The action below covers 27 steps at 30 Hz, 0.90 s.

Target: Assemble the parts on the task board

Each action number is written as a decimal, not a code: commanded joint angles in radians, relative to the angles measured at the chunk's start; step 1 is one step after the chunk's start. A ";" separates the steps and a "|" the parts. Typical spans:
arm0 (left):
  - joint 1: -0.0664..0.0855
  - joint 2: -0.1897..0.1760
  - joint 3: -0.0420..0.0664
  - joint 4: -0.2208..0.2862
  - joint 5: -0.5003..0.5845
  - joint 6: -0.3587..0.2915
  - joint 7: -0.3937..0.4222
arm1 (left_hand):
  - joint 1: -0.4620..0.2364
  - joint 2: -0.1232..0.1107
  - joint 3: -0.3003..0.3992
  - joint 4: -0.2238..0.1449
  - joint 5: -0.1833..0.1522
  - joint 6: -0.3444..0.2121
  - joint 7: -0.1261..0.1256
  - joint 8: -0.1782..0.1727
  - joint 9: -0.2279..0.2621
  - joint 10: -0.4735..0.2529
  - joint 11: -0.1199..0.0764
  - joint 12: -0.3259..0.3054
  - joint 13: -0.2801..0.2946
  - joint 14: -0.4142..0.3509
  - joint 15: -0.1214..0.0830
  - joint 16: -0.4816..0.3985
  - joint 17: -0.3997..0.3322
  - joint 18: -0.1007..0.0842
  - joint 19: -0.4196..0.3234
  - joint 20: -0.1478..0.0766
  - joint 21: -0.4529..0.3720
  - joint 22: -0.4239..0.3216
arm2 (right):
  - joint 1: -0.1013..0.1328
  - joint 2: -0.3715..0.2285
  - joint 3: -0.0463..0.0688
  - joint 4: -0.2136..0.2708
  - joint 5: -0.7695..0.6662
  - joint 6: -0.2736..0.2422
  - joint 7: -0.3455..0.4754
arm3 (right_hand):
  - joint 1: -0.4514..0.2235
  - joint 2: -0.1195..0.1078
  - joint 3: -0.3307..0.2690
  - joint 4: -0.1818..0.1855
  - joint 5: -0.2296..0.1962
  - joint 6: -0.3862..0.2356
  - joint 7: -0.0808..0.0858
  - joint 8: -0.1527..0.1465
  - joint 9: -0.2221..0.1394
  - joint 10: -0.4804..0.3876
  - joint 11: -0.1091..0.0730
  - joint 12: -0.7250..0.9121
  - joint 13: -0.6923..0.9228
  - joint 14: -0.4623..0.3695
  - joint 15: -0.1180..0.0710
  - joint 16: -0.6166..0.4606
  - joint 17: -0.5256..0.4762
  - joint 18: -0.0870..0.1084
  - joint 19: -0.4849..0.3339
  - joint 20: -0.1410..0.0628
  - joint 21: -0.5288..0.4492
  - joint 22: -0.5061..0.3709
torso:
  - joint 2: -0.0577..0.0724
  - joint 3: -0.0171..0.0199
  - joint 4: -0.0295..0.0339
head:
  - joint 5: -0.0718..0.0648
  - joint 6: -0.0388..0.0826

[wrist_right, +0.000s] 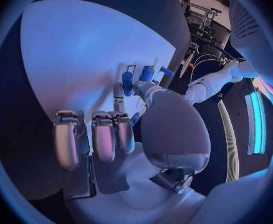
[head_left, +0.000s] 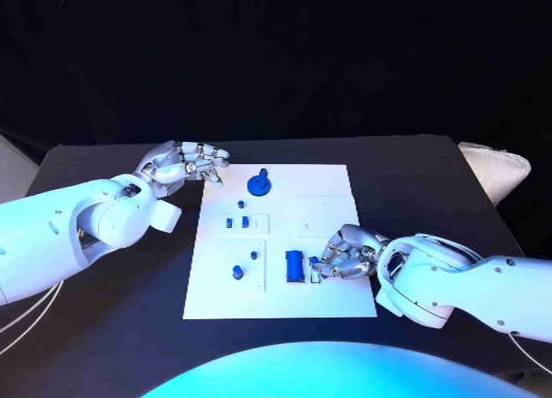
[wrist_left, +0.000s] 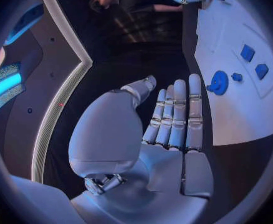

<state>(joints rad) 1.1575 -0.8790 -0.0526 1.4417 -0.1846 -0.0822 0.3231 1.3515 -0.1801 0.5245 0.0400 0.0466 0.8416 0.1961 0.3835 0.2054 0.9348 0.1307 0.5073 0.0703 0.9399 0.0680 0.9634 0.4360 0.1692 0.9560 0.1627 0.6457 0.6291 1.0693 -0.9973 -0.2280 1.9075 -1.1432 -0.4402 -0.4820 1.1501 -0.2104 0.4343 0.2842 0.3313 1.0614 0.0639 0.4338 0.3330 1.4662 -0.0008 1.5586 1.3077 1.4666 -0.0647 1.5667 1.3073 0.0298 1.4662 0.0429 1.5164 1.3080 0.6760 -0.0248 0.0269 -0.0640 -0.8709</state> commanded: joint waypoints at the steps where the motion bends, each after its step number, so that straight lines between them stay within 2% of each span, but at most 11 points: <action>1: 0.000 0.001 0.001 0.003 -0.001 0.015 0.006 | 0.003 0.000 0.004 0.000 0.004 -0.006 0.002 0.004 -0.001 -0.003 0.005 -0.003 0.001 -0.004 0.002 0.005 0.002 0.012 -0.006 -0.001 0.004 0.001 | -0.001 0.004 0.000 0.000 -0.018 0.027 -0.007 | -0.010 -0.001 -0.005 0.000 0.004 0.005 0.002 -0.002 0.000 0.101 -0.007 0.005 0.259 0.104 -0.004 0.004 0.263 -0.020 0.093 -0.005 0.005 0.250 | 0.001 -0.0004 0.0002 | -0.003 -0.001; 3: 0.000 0.001 0.001 0.003 -0.001 0.015 0.006 | 0.002 0.001 0.004 0.002 0.004 -0.007 0.002 0.004 -0.002 -0.003 0.005 -0.004 0.001 -0.004 0.002 0.005 0.002 0.012 -0.006 0.000 0.004 0.001 | -0.001 0.007 0.000 -0.001 -0.018 0.027 -0.007 | -0.011 0.000 -0.006 0.000 0.004 0.006 0.002 -0.001 0.000 0.102 -0.007 0.006 0.260 0.104 -0.004 0.004 0.263 -0.020 0.093 -0.005 0.004 0.250 | 0.000 0.0000 -0.0003 | -0.002 0.002; 5: 0.000 0.001 0.001 0.003 -0.001 0.016 0.006 | 0.002 0.001 0.004 0.002 0.004 -0.007 0.002 0.004 -0.002 -0.003 0.005 -0.004 0.001 -0.004 0.002 0.005 0.002 0.012 -0.006 0.000 0.004 0.001 | -0.001 0.009 0.000 -0.001 -0.017 0.028 -0.007 | -0.011 0.000 -0.006 0.000 0.004 0.006 0.002 -0.001 0.000 0.102 -0.007 0.006 0.260 0.104 -0.004 0.004 0.263 -0.020 0.093 -0.005 0.004 0.250 | 0.001 -0.0002 0.0006 | -0.002 -0.002; 16: 0.000 0.001 0.001 0.003 -0.001 0.017 0.005 | 0.002 0.001 0.004 0.002 0.004 -0.007 0.002 0.004 -0.002 -0.003 0.005 -0.004 0.001 -0.004 0.002 0.005 0.002 0.012 -0.006 0.000 0.004 0.001 | -0.001 0.019 0.000 -0.001 -0.003 0.025 -0.001 | -0.021 0.004 -0.013 0.003 0.003 0.009 0.001 0.000 0.001 0.103 -0.008 0.008 0.261 0.104 -0.005 0.004 0.263 -0.021 0.093 -0.006 0.007 0.251 | 0.000 -0.0006 0.0000 | 0.000 -0.001; 23: 0.000 0.001 0.001 0.002 -0.001 0.018 0.003 | 0.000 0.002 0.004 0.003 0.004 -0.006 0.002 0.004 -0.002 -0.003 0.005 -0.004 0.001 -0.004 0.002 0.005 0.002 0.012 -0.006 0.000 0.004 0.001 | -0.001 0.019 0.000 -0.005 -0.004 0.027 -0.001 | -0.063 0.009 -0.041 0.007 -0.009 0.010 0.001 -0.002 -0.001 0.104 -0.008 0.010 0.262 0.104 -0.005 0.004 0.263 -0.021 0.094 -0.007 0.009 0.251 | 0.000 0.0002 -0.0001 | 0.001 -0.001; 25: 0.000 0.000 0.000 0.002 -0.001 0.017 0.002 | 0.000 0.002 0.004 0.003 0.004 -0.006 0.002 0.004 -0.002 -0.003 0.005 -0.004 0.001 -0.004 0.002 0.005 0.002 0.012 -0.006 0.000 0.004 0.001 | -0.001 0.019 0.000 -0.005 -0.004 0.028 0.000 | -0.091 0.014 -0.062 0.006 0.022 0.012 0.000 -0.002 -0.003 0.104 -0.008 0.011 0.263 0.104 -0.005 0.004 0.263 -0.021 0.094 -0.007 0.010 0.251 | 0.001 0.0006 -0.0002 | 0.001 -0.001; 27: 0.000 0.000 0.000 0.001 -0.001 0.017 0.002 | -0.001 0.002 0.003 0.004 0.004 -0.006 0.002 0.005 -0.002 -0.004 0.005 -0.004 0.001 -0.005 0.002 0.006 0.002 0.012 -0.007 0.000 0.004 0.001 | -0.001 0.018 0.000 -0.005 -0.005 0.028 0.000 | -0.098 0.014 -0.070 0.006 0.030 0.012 0.000 -0.002 -0.003 0.104 -0.009 0.011 0.263 0.104 -0.006 0.004 0.263 -0.021 0.094 -0.007 0.010 0.251 | 0.001 0.0011 -0.0005 | 0.002 0.001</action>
<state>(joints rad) 1.1575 -0.8796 -0.0527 1.4412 -0.1846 -0.0808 0.3212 1.3515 -0.1801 0.5245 0.0400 0.0466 0.8415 0.1961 0.3835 0.2046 0.9348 0.1306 0.5073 0.0702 0.9399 0.0680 0.9634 0.4368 0.1692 0.9560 0.1627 0.6457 0.6289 1.0690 -0.9802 -0.2279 1.9007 -1.1448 -0.4303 -0.4917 1.0593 -0.1961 0.3697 0.2884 0.3584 1.0686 0.0642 0.4337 0.3315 1.4661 -0.0007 1.5635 1.3075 1.4665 -0.0646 1.5666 1.3079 0.0141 1.4662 0.0430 1.5237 1.3077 0.6764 -0.0248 0.0269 -0.0628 -0.8717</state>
